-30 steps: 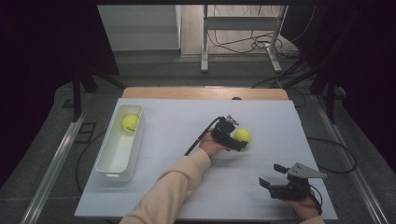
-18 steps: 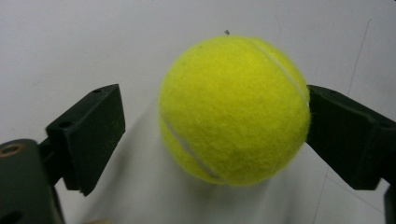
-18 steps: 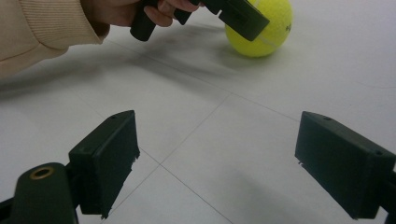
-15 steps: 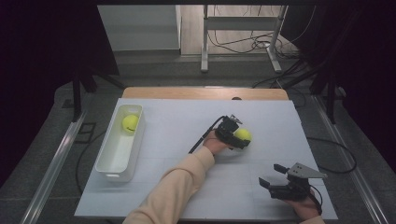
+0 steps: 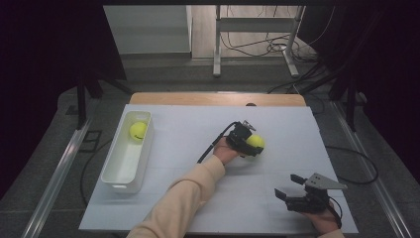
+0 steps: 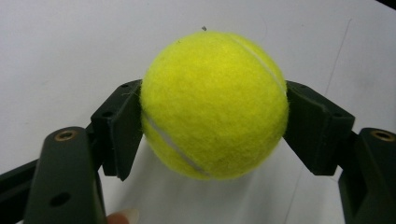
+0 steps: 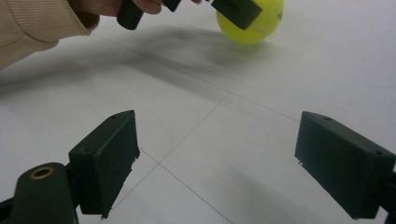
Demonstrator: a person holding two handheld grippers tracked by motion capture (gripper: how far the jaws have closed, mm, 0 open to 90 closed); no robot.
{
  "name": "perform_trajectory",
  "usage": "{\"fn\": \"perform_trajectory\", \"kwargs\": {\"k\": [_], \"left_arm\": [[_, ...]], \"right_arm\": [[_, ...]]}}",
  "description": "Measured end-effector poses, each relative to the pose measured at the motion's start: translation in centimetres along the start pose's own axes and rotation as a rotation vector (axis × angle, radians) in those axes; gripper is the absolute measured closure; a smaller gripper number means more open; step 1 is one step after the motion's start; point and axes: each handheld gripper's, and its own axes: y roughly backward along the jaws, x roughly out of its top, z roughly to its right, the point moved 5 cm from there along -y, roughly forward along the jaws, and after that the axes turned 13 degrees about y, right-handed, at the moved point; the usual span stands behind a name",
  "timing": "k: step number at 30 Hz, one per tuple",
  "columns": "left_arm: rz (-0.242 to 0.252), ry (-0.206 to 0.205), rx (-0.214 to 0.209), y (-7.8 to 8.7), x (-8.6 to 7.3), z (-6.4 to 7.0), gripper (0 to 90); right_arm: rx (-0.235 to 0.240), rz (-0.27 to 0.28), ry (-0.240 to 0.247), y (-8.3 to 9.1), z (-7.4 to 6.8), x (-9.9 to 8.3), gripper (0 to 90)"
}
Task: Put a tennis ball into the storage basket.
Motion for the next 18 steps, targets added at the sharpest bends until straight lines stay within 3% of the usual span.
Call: {"fn": "perform_trajectory", "kwargs": {"k": [11,18], "left_arm": [[0.05,0.005,-0.007,3.5,-0.2,0.5,26.7],[0.084,-0.017,-0.004,6.1,-0.7,1.0,26.7]], "right_arm": [[-0.001,0.001,0.0,0.0,-0.1,0.0,13.7],[-0.005,-0.003,0.005,0.0,-0.1,0.0,13.7]]}}
